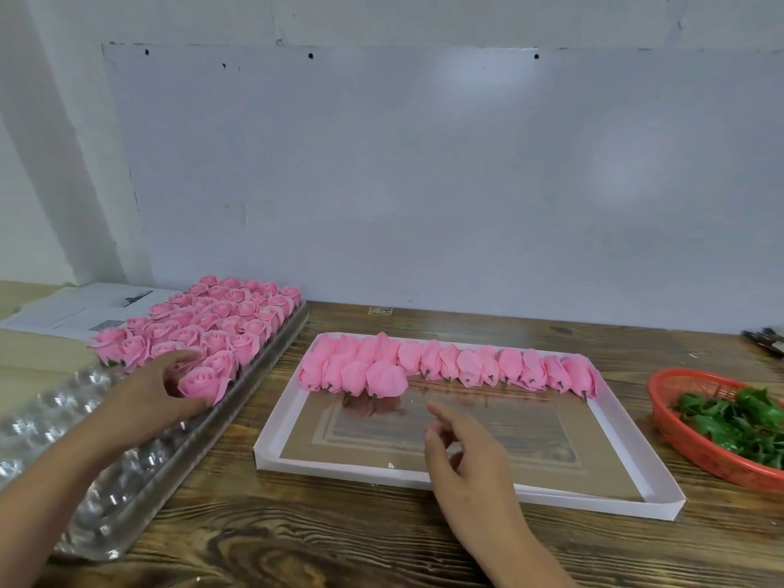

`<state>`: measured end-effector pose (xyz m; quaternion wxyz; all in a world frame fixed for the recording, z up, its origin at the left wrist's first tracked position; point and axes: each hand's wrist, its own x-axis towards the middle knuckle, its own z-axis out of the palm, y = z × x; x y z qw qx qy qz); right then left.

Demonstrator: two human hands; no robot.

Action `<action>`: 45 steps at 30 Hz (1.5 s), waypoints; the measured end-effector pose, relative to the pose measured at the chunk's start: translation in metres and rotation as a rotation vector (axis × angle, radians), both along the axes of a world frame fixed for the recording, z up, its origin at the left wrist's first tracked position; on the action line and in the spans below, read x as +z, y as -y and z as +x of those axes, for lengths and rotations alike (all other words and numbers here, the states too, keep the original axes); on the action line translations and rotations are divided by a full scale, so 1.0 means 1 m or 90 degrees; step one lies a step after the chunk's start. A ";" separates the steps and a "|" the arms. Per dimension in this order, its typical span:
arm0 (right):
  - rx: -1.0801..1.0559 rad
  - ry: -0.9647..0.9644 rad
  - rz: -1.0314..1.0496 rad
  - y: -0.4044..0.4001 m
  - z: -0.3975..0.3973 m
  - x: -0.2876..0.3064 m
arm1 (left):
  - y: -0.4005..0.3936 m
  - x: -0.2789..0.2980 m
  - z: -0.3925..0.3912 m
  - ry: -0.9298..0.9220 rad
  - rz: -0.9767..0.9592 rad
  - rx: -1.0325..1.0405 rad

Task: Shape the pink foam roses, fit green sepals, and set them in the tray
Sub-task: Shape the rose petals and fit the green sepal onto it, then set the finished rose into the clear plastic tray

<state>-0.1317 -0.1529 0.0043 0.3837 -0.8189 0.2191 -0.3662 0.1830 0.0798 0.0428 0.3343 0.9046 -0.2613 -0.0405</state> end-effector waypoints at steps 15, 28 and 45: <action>0.003 0.011 0.008 -0.001 0.001 0.000 | -0.001 -0.008 0.008 -0.019 -0.014 0.028; 0.008 0.001 0.006 -0.001 -0.001 0.004 | -0.003 0.003 -0.005 -0.012 0.053 0.021; -0.009 -0.025 0.010 0.000 0.003 -0.001 | 0.089 -0.031 -0.158 0.171 0.046 -0.447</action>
